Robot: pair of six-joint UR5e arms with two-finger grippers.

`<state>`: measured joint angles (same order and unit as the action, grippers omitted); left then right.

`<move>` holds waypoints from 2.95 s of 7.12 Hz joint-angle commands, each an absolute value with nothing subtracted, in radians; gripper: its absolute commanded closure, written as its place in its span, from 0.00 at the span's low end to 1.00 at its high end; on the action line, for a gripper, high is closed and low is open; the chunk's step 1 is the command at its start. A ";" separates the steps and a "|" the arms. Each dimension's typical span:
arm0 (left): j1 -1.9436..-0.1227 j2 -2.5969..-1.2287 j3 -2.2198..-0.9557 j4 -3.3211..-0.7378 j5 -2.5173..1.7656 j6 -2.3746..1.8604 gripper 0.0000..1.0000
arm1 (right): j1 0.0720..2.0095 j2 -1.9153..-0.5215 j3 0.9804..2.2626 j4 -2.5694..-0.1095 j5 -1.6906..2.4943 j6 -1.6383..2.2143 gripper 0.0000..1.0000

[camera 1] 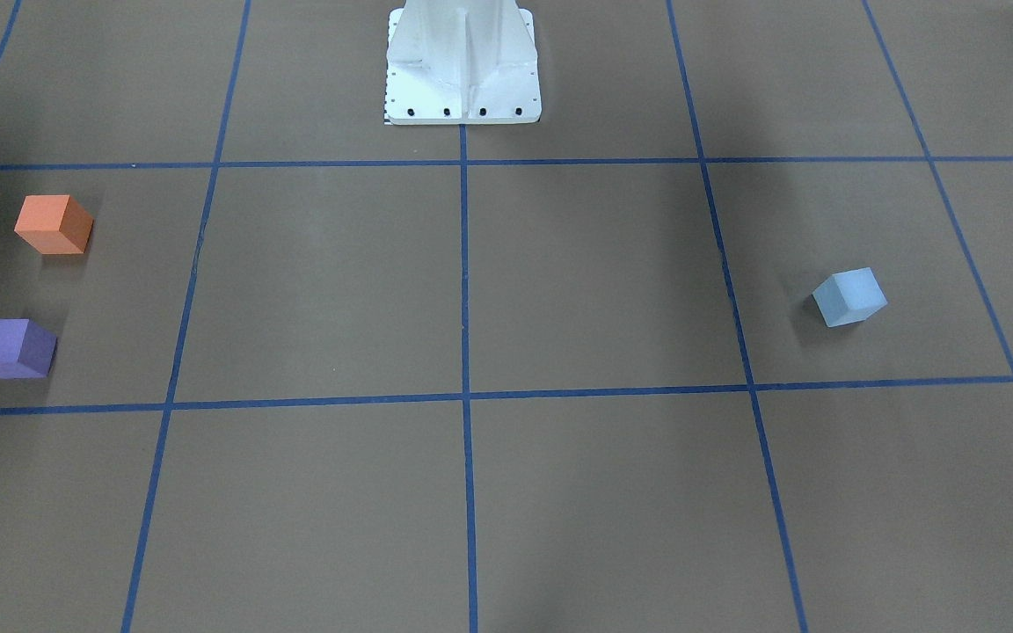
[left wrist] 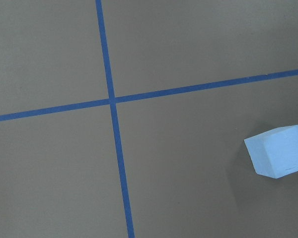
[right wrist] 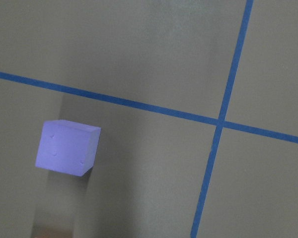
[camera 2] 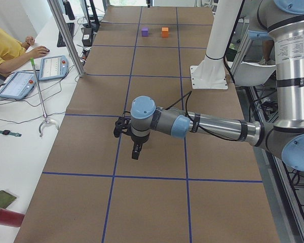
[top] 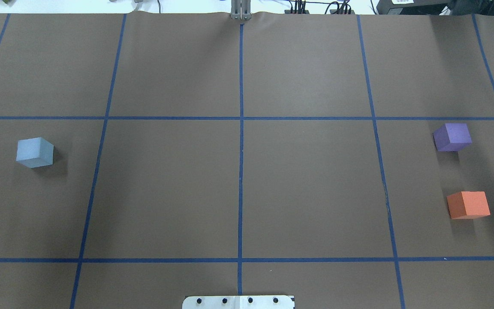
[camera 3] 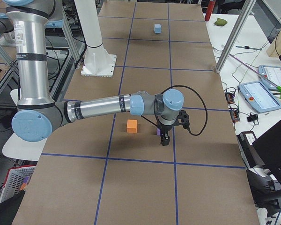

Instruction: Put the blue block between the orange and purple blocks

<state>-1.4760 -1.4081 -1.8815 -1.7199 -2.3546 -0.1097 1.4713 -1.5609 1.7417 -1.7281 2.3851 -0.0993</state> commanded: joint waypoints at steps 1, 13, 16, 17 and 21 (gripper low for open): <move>-1.474 -1.401 -1.882 -1.738 -2.355 -0.104 0.00 | 1.474 -1.604 1.768 -1.729 2.424 -0.100 0.00; -0.980 -1.684 -1.626 -1.827 -2.229 -0.792 0.00 | 1.465 -1.604 1.779 -1.729 2.476 -0.101 0.00; -0.960 -1.693 -1.596 -1.856 -2.220 -0.784 0.00 | 1.463 -1.606 1.779 -1.729 2.476 -0.101 0.00; -0.945 -1.695 -1.550 -1.909 -2.198 -0.791 0.00 | 1.459 -1.606 1.776 -1.729 2.476 -0.101 0.00; -0.927 -1.704 -1.564 -1.916 -2.192 -0.799 1.00 | 1.451 -1.606 1.779 -1.729 2.479 -0.100 0.00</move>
